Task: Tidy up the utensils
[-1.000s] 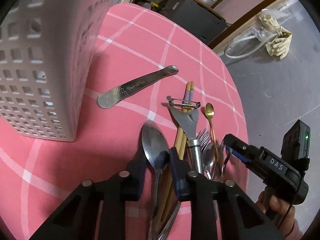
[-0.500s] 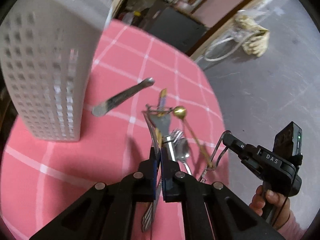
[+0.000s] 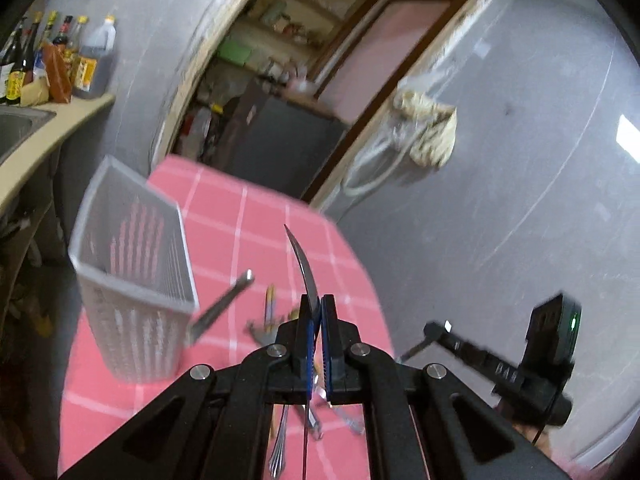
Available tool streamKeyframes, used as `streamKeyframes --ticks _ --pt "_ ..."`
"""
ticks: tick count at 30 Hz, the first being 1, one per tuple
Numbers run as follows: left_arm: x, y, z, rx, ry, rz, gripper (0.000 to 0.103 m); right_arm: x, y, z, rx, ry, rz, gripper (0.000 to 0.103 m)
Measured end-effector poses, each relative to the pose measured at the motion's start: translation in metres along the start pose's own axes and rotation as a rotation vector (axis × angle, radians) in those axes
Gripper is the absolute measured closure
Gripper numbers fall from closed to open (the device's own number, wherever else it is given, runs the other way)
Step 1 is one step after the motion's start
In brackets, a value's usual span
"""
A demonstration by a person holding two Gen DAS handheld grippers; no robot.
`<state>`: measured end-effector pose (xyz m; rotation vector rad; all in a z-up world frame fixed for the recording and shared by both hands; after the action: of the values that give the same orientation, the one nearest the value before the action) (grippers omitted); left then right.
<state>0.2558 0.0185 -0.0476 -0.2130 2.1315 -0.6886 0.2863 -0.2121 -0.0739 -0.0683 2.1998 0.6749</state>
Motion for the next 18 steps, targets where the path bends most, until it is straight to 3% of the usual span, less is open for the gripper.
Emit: streamKeyframes --ticks 9,14,18 --pt "-0.088 0.020 -0.032 0.009 -0.218 0.008 0.099 -0.056 0.106 0.003 -0.180 -0.097 -0.161 0.102" --pt "-0.109 0.058 -0.036 0.013 -0.312 -0.020 0.099 -0.072 0.161 0.021 -0.250 -0.097 -0.230 0.102" --pt "-0.114 0.081 -0.031 -0.010 -0.349 -0.028 0.099 -0.066 0.186 0.041 -0.243 -0.051 -0.276 0.102"
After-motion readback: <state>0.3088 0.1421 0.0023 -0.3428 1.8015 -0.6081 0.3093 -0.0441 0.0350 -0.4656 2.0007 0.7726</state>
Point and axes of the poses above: each gripper's, at about its wrist camera, not at the fingertips, and z roughly the way its jaws point, y to its left, x to its underside, the point moved 8 cm from there along z, roughly the way its jaws point, and after that the axes turned 2 degrees about -x, right-handed, at the moved point
